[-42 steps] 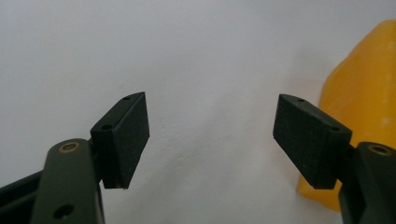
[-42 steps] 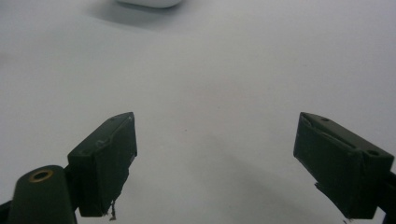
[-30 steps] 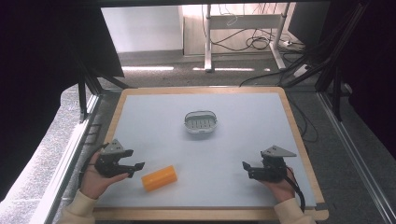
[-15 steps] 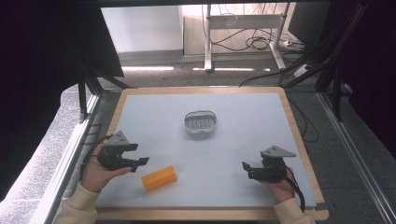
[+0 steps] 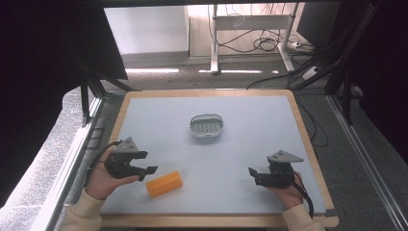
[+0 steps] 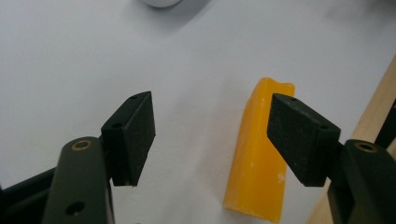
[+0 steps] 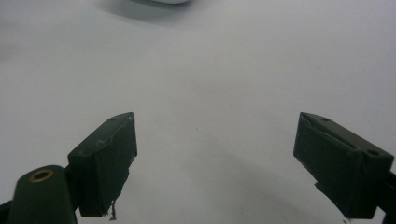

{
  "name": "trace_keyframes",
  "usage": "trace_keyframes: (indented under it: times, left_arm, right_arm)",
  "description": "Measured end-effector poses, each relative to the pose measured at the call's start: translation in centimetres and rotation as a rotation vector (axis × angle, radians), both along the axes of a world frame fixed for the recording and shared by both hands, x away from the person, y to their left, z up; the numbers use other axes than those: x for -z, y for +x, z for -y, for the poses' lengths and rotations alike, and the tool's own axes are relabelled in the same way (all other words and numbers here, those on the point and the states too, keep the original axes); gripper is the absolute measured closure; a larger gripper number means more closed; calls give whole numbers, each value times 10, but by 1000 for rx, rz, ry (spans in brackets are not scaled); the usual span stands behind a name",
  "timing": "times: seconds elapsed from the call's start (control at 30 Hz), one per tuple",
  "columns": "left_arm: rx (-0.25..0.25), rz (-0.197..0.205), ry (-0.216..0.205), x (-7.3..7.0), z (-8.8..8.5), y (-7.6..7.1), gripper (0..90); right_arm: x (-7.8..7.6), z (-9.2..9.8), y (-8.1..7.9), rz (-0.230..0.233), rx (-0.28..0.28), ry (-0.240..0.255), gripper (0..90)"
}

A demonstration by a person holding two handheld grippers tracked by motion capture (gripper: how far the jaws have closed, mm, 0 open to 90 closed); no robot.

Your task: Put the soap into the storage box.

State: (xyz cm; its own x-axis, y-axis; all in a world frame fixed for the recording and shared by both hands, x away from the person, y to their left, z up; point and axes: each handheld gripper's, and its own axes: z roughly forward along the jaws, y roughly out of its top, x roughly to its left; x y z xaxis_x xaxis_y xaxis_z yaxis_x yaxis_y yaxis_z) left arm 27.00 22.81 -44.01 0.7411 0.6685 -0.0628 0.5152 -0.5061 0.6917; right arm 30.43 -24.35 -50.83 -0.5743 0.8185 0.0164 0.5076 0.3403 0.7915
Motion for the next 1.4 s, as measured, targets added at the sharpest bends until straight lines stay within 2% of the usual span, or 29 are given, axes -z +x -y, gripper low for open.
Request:
trace_keyframes:
  times: [0.23,0.43,0.8,1.07,1.4]
  left_arm:
    - [46,-14,24,-2,11,-4,316]
    - [70,-43,43,2,19,-5,306]
    - [89,-65,101,4,32,-4,285]
    - [105,-74,138,10,41,-3,278]
    - [123,-99,177,18,52,-2,278]
  right_arm:
    - [-1,0,0,2,-5,1,145]
    - [0,0,0,-1,-4,-4,147]
    - [0,0,0,-1,-10,-5,147]
    - [-1,-3,-2,14,-30,-7,147]
    - [-1,-3,-2,17,-24,-12,147]
